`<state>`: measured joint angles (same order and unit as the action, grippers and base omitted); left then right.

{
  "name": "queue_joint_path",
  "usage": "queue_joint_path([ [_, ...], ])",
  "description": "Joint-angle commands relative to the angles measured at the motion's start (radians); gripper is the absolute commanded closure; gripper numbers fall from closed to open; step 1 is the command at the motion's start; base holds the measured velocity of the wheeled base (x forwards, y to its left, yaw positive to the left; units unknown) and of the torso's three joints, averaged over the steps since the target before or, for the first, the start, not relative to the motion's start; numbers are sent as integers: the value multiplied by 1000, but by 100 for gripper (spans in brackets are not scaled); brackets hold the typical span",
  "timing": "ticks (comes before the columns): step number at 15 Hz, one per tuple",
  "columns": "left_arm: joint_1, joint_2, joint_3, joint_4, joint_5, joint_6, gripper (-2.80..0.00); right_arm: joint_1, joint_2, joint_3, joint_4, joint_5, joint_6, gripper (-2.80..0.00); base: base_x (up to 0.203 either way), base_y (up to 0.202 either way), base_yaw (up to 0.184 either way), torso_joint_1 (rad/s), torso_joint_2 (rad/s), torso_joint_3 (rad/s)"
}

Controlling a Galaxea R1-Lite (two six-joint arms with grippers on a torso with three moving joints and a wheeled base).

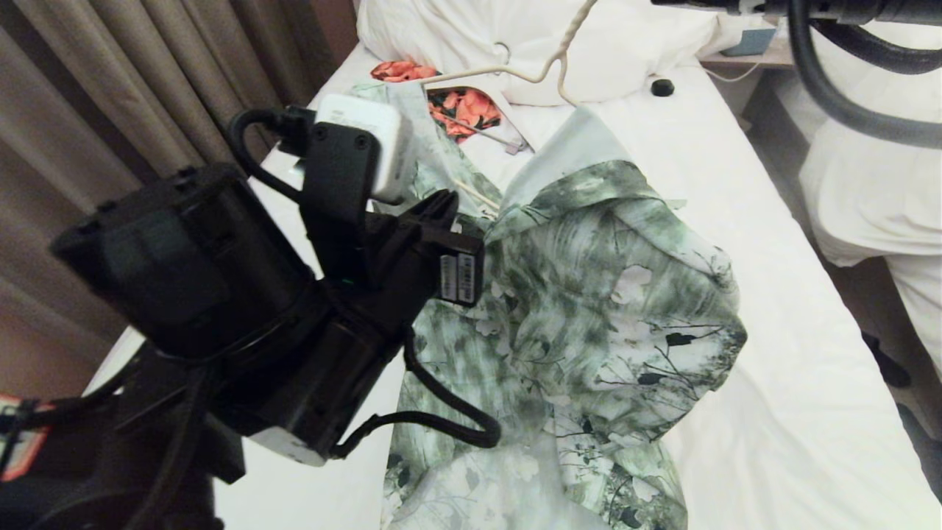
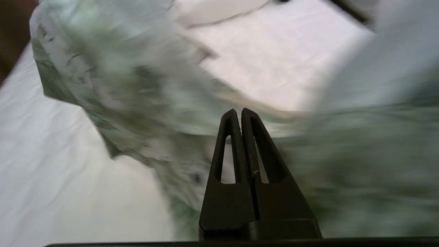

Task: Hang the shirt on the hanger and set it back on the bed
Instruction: Take the clothes hanger out of the clothes

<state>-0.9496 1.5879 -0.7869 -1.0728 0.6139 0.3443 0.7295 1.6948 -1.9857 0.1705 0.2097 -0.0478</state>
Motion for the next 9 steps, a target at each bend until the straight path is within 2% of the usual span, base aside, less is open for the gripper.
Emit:
queue_joint_path([
  [1,39,-117,89,-5,18,-2,0,-21,-40,-1,18,85,-5,0,0,0,0,0,0,0],
  [4,153,-245,258,6,29,-29,0,-36,-73,-1,34,215,-30,0,0,0,0,0,0,0],
  [6,260,-353,326,50,30,-53,0,-25,-99,-1,65,253,-79,0,0,0,0,0,0,0],
  [8,331,-479,346,169,29,-68,0,9,-126,-1,86,262,-114,0,0,0,0,0,0,0],
  [9,351,-546,347,285,28,-86,0,23,-143,-1,119,262,-120,0,0,0,0,0,0,0],
])
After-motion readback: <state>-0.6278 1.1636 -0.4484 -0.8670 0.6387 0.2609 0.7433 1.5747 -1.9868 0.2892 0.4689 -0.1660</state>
